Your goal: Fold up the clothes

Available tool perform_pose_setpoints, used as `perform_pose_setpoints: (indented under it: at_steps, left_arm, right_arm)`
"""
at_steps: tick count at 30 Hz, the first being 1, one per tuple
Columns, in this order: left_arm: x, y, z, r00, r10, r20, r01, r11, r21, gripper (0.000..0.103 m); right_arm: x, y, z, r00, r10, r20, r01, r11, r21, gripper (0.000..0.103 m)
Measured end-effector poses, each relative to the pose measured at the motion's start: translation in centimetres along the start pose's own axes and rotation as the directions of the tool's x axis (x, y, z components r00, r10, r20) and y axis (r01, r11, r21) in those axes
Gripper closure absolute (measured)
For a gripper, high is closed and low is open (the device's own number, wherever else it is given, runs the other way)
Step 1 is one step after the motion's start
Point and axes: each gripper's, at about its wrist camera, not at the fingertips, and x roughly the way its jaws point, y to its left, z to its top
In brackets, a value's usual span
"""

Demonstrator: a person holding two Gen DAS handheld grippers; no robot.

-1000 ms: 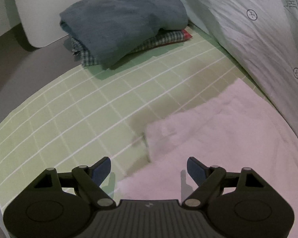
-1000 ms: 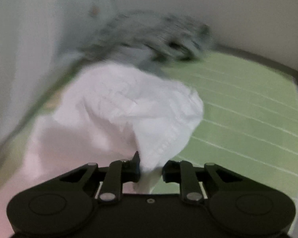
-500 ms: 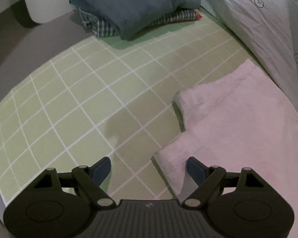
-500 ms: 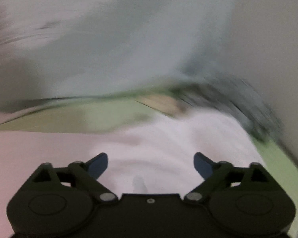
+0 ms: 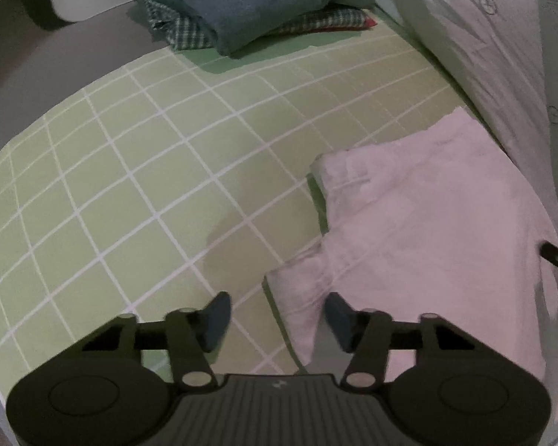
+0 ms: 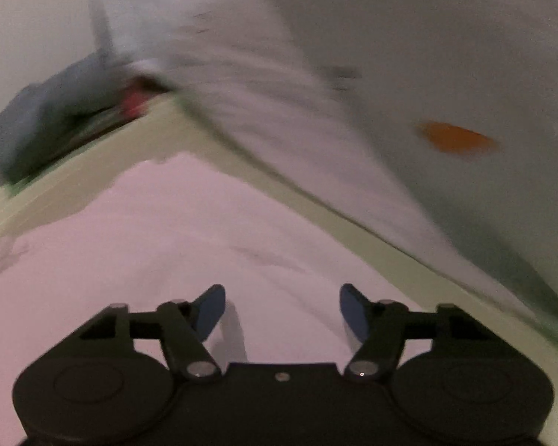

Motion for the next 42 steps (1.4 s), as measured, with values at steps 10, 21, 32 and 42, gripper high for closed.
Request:
perform_pose_setpoints:
  at_steps: [10,21,32,42]
  left_arm:
    - [0.3,-1.4,-0.6,1.0,-0.028,-0.001,0.028,1.0,-0.005,0.094]
    - [-5.8,-3.2,0.9,0.976,-0.132,0.172,0.119,0.989,0.086,0.097]
    - [-2.9,-3.2,5.3,0.964,-0.121,0.238,0.124,0.992,0.001,0.096]
    - [1.2,-0.1,3.4,0.987,-0.039,0.157,0.046,0.998,-0.042,0.039]
  right_arm:
    - [2.2,0.4,1.1,0.986,0.161,-0.045,-0.163,0.985,-0.053,0.1]
    - [-4.7,0.5,3.3,0.98,0.066,0.188,-0.053,0.996,-0.077,0.102]
    - [-1.6,-1.9,7.6,0.973,0.008,0.232,-0.016,0.999,0.032,0.1]
    - [0.4,-1.4,1.5,0.977,-0.205,0.063,0.185,0.954,0.236,0.021]
